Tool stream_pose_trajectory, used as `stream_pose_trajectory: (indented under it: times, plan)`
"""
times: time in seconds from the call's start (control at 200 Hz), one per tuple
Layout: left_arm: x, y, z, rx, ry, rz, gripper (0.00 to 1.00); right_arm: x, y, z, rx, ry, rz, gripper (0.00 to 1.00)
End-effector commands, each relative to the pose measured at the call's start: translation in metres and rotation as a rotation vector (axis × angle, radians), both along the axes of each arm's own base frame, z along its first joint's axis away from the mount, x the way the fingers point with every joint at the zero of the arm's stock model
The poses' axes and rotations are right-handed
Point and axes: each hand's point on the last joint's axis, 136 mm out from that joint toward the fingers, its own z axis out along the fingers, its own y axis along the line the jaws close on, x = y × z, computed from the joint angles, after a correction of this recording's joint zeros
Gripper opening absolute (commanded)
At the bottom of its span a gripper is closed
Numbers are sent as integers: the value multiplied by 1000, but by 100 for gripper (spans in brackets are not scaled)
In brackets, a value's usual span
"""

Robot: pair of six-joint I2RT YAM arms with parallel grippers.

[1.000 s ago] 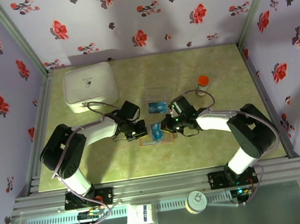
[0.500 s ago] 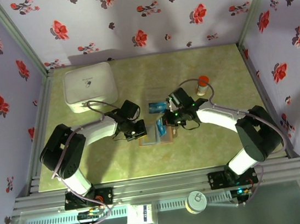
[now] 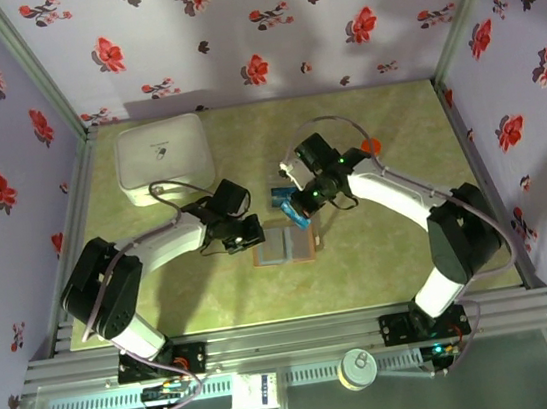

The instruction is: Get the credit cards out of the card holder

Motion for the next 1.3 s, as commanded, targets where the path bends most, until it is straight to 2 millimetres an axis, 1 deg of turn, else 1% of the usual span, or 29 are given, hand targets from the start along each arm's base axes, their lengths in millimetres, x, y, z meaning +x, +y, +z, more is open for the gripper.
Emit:
stream_pose_trajectory:
  times: [0.0, 0.08, 0.14, 0.18, 0.295, 0.465, 0.58, 0.72, 0.83, 1.02, 1.155, 1.3]
  plan:
    - [-5, 16, -7, 62, 5, -6, 10, -3, -8, 7, -85, -75, 286, 0]
    - [-7, 18, -13, 67, 14, -1, 10, 5, -9, 11, -129, -142, 380, 0]
    - [-8, 19, -17, 75, 19, 0, 10, 11, -10, 13, -158, -161, 435, 0]
    - [-8, 22, -20, 87, 22, 5, 9, 16, -10, 19, -167, -174, 464, 0]
    - [-10, 25, -26, 103, 35, 7, 8, 30, -11, 23, -195, -159, 520, 0]
    - [-14, 25, -36, 111, 63, 10, 7, 48, -11, 22, -216, -132, 577, 0]
    - [-15, 25, -38, 107, 68, 15, 7, 59, -8, 21, -197, -123, 605, 0]
    - [-13, 23, -35, 102, 60, 13, 7, 70, -1, 14, -179, -101, 635, 0]
    - [-12, 23, -34, 104, 61, 15, 7, 73, 7, 9, -151, -77, 657, 0]
    - [-8, 25, -27, 107, 45, 26, 7, 81, 19, 4, -111, -61, 667, 0]
    - [-7, 26, -22, 110, 34, 28, 7, 84, 21, -5, -115, -45, 673, 0]
    - [-4, 29, -17, 107, 19, 35, 7, 84, 18, -20, -134, -11, 678, 0]
